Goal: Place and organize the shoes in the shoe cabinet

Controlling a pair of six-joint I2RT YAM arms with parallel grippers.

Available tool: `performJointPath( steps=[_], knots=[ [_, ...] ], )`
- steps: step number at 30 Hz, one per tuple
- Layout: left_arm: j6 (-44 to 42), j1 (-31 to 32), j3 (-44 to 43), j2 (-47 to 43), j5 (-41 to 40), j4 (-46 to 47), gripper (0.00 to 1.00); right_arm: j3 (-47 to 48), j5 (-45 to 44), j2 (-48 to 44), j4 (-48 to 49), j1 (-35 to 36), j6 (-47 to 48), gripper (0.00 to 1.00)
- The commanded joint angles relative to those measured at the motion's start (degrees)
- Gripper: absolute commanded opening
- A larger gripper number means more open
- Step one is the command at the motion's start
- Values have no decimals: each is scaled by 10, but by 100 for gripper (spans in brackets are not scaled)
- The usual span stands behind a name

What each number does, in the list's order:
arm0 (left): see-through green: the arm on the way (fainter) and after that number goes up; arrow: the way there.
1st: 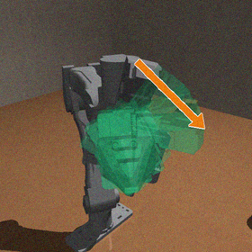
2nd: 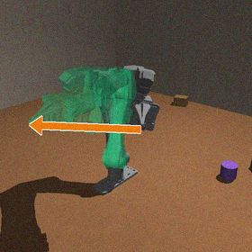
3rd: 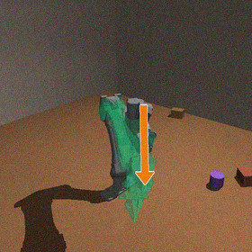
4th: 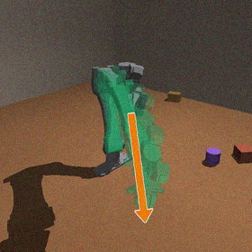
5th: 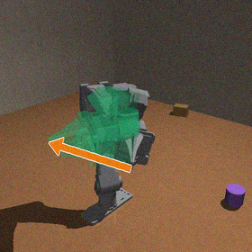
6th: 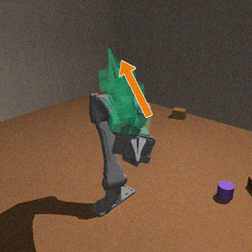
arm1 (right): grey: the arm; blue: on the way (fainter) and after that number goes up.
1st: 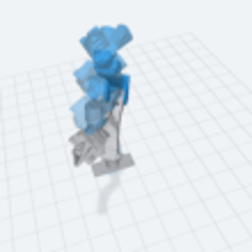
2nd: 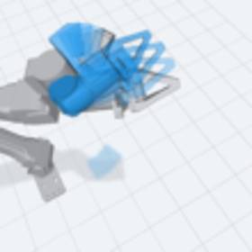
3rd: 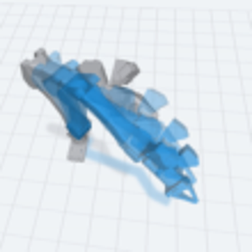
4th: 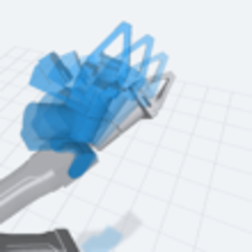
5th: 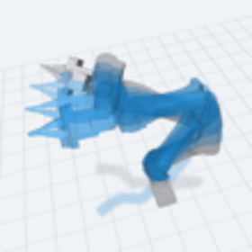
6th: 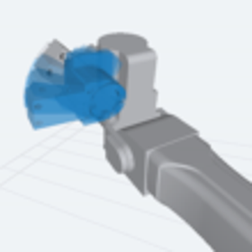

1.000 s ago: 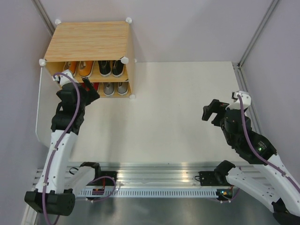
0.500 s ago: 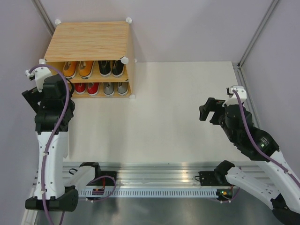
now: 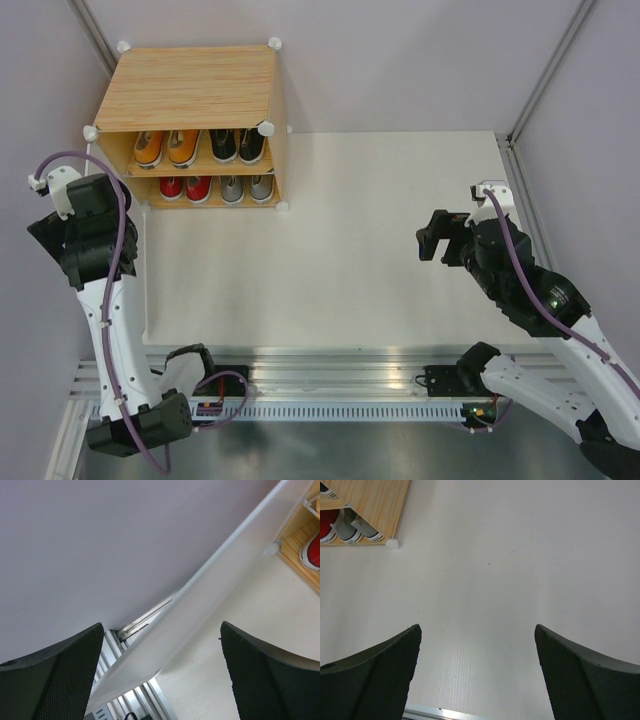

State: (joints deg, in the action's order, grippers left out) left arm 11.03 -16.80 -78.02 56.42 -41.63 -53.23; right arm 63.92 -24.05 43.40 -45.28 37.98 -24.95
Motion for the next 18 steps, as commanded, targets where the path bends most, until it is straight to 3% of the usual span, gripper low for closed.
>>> performJointPath(
  steps=[1,18],
  knots=[
    [31,-7,5,0,91,-48,100,14,9,-2,12,-2,13,98],
    [66,-8,-12,-49,378,-65,99,10,-7,-26,18,-2,19,98]
  ],
)
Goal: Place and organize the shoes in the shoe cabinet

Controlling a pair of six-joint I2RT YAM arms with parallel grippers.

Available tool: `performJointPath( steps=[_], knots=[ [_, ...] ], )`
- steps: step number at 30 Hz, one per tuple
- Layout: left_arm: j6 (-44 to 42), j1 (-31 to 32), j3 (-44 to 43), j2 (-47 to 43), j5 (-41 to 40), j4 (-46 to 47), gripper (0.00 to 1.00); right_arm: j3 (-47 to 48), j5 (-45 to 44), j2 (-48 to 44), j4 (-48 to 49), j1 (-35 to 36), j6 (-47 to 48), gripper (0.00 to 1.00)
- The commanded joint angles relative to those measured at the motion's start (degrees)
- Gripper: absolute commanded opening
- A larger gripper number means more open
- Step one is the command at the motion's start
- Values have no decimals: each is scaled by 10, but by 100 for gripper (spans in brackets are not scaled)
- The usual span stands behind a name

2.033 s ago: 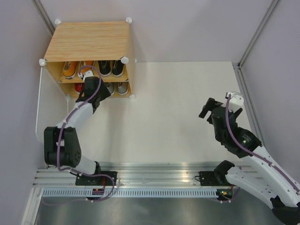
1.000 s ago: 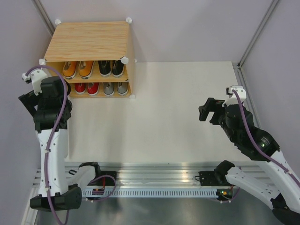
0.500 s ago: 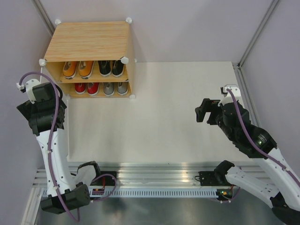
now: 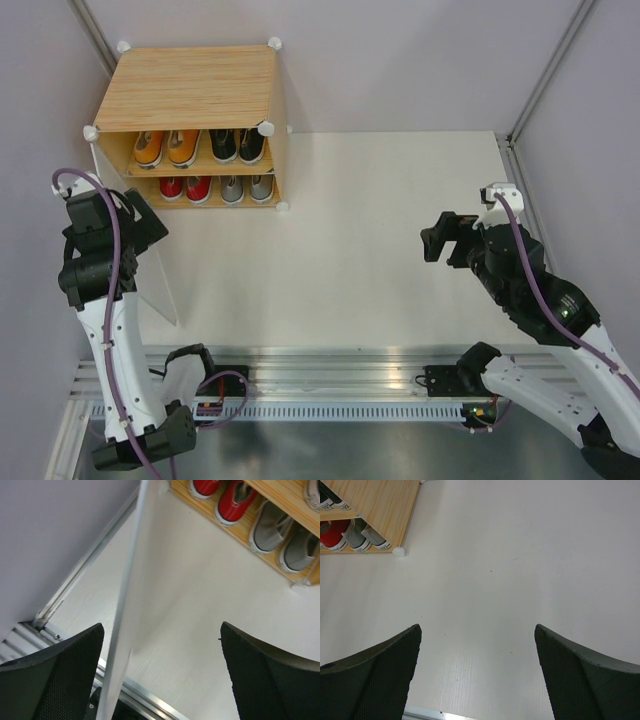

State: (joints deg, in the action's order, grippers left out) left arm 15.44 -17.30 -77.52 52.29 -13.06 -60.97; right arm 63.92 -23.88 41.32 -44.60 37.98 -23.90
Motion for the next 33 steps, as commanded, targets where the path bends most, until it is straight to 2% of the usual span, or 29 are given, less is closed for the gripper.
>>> performJointPath(
  steps=[1,9,14,20,24,30,33],
  knots=[
    [26,-4,-15,-9,111,17,99,9,-11,-6,10,-1,8,98],
    [49,-3,20,-7,293,116,100,-3,-31,-30,0,-2,1,98],
    [82,-3,60,3,402,249,100,-6,-52,-44,-11,-2,-7,98],
    [136,-3,90,59,462,377,100,-12,-76,-62,-28,-1,-26,98],
    [191,-2,137,100,484,574,100,-13,-91,-67,-37,-2,-39,98],
    [237,3,130,187,495,714,100,-17,-115,-64,-39,-2,-55,98],
    [245,14,119,213,494,745,100,-18,-121,-56,-31,-2,-61,98]
  ],
)
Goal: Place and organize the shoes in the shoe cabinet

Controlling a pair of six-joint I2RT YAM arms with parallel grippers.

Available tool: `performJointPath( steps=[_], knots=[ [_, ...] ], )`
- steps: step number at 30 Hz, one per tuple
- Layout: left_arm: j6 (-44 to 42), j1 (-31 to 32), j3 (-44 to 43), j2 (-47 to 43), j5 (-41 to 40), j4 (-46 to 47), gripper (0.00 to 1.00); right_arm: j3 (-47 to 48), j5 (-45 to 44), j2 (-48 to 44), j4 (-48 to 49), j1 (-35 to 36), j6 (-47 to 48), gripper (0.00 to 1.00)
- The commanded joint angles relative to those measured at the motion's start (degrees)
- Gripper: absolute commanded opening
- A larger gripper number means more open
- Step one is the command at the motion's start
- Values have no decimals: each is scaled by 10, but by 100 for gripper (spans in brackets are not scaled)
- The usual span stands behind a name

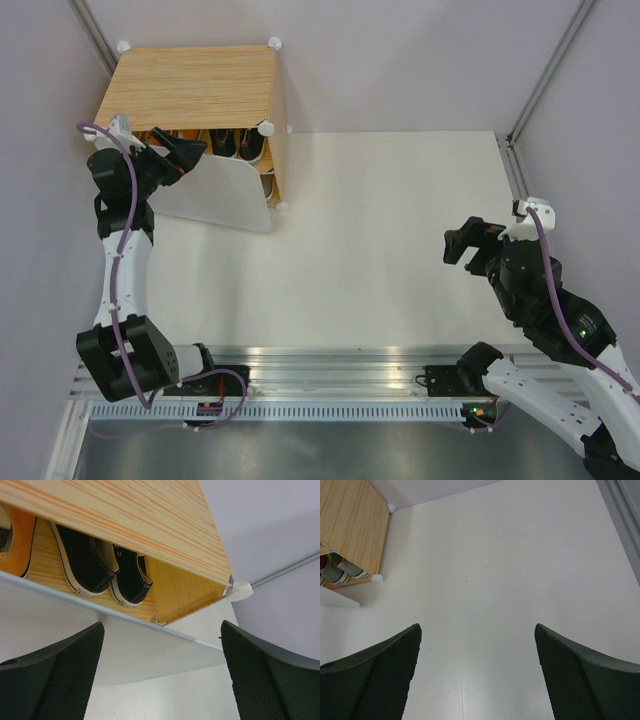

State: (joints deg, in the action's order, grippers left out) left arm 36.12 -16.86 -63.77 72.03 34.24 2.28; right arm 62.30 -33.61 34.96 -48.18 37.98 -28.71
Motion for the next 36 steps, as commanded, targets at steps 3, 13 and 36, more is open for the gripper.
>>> performJointPath(
  steps=[3,13,36],
  knots=[
    [15,38,-37,39,-7,119,100,-3,-29,16,10,-2,-17,98],
    [-131,138,-94,94,-196,85,100,-10,-52,31,22,-1,-27,98],
    [-224,195,-76,-34,-295,-92,100,20,-64,22,18,-2,16,98]
  ],
)
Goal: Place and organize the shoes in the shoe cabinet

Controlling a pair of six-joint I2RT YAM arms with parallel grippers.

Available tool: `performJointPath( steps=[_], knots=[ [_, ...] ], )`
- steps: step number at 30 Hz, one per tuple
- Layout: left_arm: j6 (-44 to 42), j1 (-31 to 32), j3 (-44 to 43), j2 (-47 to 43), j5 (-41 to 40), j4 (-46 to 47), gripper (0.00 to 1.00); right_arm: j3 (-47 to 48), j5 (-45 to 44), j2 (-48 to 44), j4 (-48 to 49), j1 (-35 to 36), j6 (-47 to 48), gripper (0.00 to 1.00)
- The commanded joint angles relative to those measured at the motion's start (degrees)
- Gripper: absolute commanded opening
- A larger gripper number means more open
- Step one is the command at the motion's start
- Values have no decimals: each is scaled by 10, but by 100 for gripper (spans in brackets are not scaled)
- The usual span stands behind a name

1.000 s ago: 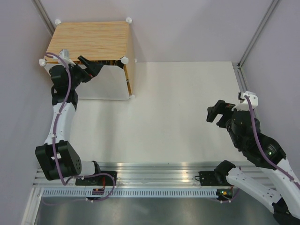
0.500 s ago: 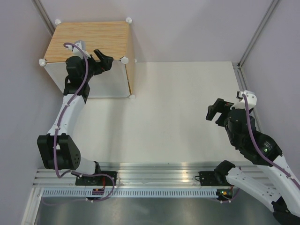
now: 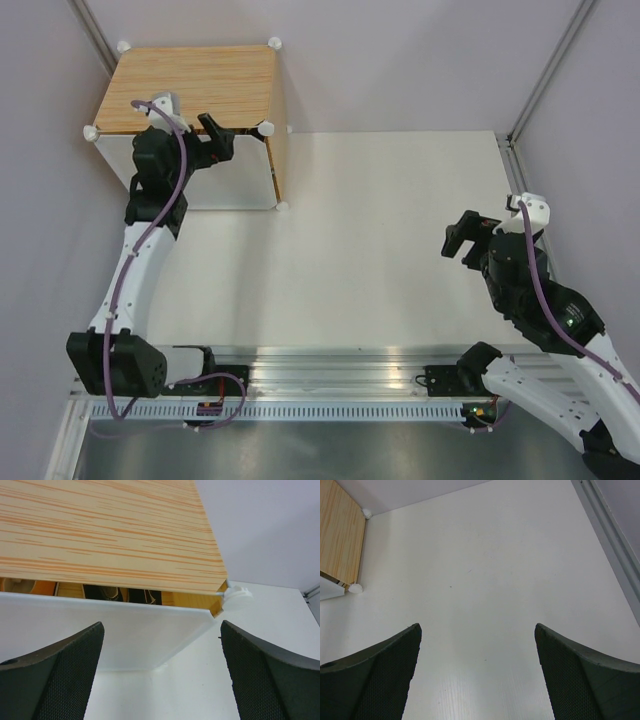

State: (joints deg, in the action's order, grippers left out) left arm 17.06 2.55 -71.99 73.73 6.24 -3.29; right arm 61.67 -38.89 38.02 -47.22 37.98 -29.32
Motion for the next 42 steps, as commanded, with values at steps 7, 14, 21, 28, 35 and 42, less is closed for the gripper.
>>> performJointPath(
  steps=[7,14,21,28,35,42],
  knots=[
    [-48,1,8,-167,-60,-182,100,62,-14,-29,-11,-1,65,98],
    [-36,1,20,-342,-160,-350,100,116,-22,-58,-29,-2,116,98],
    [7,0,69,-536,-216,-486,100,127,-26,-109,-31,-2,153,98],
    [48,1,64,-648,-265,-577,100,79,-28,-162,-26,-2,164,98],
    [85,1,106,-714,-265,-590,100,50,-16,-199,-27,-2,153,98],
    [83,1,106,-701,-271,-592,100,40,-14,-194,-9,-1,149,98]
  ],
)
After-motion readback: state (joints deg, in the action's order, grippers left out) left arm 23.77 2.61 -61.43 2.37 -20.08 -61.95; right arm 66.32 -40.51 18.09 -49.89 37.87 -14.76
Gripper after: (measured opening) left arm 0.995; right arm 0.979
